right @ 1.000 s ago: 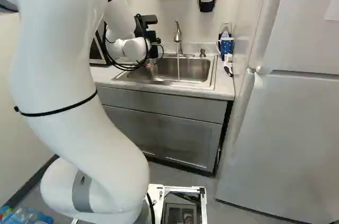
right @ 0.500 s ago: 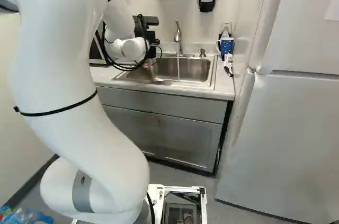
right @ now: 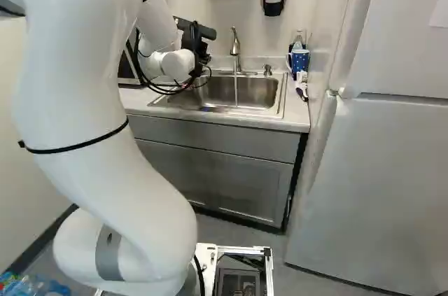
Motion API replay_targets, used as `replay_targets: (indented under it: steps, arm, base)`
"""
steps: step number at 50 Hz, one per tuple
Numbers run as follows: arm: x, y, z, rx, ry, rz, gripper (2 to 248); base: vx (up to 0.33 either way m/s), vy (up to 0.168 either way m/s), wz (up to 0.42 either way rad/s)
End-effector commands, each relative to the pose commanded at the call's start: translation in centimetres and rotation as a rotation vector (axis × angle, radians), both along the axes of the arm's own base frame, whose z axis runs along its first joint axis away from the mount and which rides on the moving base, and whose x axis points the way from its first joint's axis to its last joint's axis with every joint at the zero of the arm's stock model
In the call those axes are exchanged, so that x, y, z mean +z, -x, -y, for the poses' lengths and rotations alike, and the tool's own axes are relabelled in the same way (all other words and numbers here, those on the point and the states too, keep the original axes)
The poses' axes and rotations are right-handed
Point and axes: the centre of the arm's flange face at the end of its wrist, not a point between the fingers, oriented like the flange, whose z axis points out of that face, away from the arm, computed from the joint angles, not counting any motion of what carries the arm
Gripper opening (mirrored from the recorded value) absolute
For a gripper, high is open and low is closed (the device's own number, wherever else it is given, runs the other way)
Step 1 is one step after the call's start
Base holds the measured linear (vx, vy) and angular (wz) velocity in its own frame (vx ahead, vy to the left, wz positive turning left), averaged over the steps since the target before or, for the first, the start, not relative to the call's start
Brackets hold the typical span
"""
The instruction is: Rinse the cup and place it in the tray
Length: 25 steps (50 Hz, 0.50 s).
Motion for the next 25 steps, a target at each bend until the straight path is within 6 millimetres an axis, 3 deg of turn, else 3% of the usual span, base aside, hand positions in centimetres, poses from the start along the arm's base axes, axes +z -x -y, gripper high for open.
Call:
replay_targets:
  steps: [25]
  arm:
    - [0.00, 0.00, 0.00, -0.026, -0.260, -0.021, 125]
  base:
    - [0.000, 0.000, 0.000]
